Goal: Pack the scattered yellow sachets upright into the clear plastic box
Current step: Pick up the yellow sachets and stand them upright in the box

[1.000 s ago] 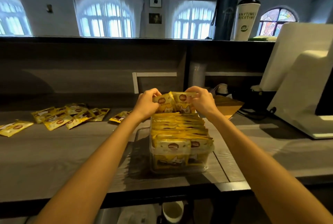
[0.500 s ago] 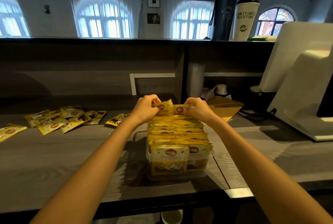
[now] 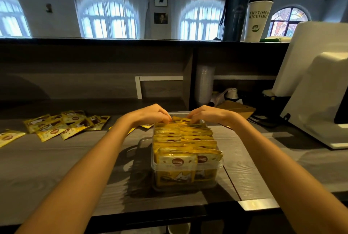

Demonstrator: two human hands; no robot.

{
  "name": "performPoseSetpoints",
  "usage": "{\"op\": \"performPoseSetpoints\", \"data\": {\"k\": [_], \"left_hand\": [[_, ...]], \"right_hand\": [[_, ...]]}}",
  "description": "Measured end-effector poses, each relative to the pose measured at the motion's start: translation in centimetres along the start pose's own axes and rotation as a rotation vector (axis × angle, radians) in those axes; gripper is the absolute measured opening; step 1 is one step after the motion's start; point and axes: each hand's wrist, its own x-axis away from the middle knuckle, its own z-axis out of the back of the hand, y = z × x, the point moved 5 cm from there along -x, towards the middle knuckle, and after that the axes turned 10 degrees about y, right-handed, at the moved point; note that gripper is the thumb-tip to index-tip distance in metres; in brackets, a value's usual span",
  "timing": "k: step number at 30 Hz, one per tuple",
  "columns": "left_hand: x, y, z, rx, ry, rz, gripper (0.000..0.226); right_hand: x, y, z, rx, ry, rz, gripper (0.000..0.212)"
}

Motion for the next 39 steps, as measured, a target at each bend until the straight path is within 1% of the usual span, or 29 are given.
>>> {"op": "performPoseSetpoints", "data": {"k": [3,6,11,15,19,23,26,28,31,33,34,35,36,38,39], "left_hand": [[-0.3,-0.3,0.3,-0.047,-0.047,0.003,0.028],[-0.4,-0.1,0.7,-0.086,-0.072,-0.028,0.028],[-0.9,0.4,0.9,-0.093,-0.051,-0.054,0.022],[-1.3,0.1,0.2,-0.144,-0.105,0.001,0.025],[-1.5,-0.3,-0.4,-0.148,-0.07,0.032,0.024],[-1.3,-0.4,-0.2,-0.111,-0.071,0.03,0.023],[-1.1,-0.5,-0.3,-0.083,-0.078,0.049,0.022],[-0.6,-0.3,-0.4,-0.072,-0.064,0.053,0.025],[-0.2,-0.3,-0.2,-0.066,-0.037,0.062,0.028],[-0.1,-0.5,-0.2,-0.051,-0.016,0.064,0.042],[0.0,-0.3,-0.3,-0.056,-0.004,0.047,0.049],[0.1,-0.1,-0.4,-0.075,0.001,0.03,0.051],[0.4,0.1,-0.6,-0.105,0.003,0.021,0.045],[0.9,0.4,-0.9,-0.137,0.008,0.031,0.028],[1.0,0.4,-1.0,-0.133,0.014,0.042,0.027]], "right_hand": [[0.0,0.1,0.0,0.053,-0.012,-0.017,0.033],[-0.1,0.0,0.0,0.056,0.001,-0.015,0.031],[-0.3,0.2,-0.3,-0.034,0.077,-0.007,0.028],[-0.5,0.3,-0.4,-0.091,0.116,0.002,0.019],[-0.5,0.8,-0.2,-0.157,0.146,-0.021,0.028],[-0.5,1.0,0.2,-0.212,0.195,-0.019,0.024],[-0.5,1.2,-0.1,-0.188,0.18,-0.011,0.027],[-0.5,1.4,-0.4,-0.176,0.164,-0.01,0.024],[-0.3,1.7,-0.4,-0.234,0.192,-0.031,0.028],[-0.1,1.7,-0.4,-0.259,0.229,-0.053,0.039],[0.0,1.6,-0.4,-0.254,0.246,-0.049,0.041],[0.0,1.4,-0.4,-0.25,0.257,-0.032,0.04],[0.1,1.2,-0.4,-0.243,0.263,-0.009,0.037],[0.2,0.8,-0.3,-0.226,0.275,0.006,0.033],[0.3,0.7,-0.2,-0.215,0.275,0.009,0.032]]}}
